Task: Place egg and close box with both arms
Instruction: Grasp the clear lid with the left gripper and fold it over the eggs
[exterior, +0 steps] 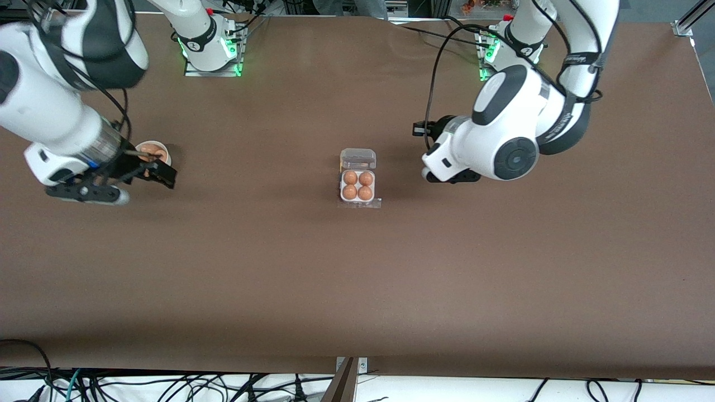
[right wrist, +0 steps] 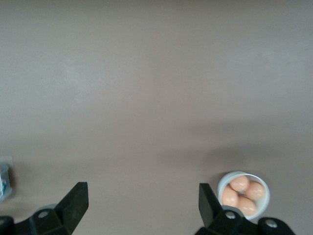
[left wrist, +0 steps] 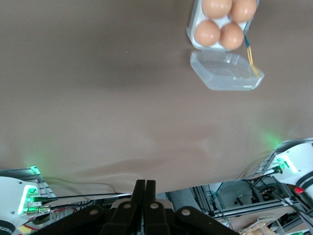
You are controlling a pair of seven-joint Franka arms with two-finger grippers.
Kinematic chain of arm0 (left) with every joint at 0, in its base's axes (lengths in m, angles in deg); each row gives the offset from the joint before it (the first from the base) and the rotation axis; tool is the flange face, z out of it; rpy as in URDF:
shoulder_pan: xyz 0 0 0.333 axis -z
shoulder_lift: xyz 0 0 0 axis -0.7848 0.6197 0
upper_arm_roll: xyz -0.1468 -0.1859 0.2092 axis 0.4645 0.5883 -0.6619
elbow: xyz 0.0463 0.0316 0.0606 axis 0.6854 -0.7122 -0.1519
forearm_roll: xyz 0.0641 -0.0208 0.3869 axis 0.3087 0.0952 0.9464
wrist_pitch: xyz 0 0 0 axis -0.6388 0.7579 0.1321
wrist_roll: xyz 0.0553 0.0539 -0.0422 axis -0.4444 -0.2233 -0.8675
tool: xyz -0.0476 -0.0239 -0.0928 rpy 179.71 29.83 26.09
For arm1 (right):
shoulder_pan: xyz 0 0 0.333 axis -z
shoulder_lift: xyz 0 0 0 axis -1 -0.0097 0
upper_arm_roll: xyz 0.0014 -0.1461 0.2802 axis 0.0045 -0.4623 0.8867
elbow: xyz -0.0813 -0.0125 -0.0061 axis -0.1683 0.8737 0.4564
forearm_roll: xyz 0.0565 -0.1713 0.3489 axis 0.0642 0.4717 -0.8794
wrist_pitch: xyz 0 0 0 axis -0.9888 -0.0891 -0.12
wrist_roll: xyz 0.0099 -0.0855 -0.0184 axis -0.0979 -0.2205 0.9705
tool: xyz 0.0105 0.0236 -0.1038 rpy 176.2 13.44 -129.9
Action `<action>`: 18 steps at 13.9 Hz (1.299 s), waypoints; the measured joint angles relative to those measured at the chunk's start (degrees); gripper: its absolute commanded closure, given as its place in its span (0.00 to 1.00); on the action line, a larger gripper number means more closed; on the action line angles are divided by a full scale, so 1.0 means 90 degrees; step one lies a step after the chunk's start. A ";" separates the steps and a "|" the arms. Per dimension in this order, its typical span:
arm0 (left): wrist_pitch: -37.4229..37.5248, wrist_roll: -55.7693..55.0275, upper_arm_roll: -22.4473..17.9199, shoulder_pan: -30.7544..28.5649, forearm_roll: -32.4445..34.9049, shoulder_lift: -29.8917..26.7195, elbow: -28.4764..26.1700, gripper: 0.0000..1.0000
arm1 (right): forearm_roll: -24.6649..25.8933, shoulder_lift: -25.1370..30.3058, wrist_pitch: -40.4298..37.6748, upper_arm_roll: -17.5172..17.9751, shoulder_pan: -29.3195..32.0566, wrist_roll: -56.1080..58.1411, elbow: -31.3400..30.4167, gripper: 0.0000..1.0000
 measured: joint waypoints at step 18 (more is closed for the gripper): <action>-0.1475 -0.1101 -0.0006 0.1592 -0.0542 0.1842 0.0730 0.95 | 0.0000 0.0989 -0.1157 -0.0174 0.0638 0.0547 0.0195 0.00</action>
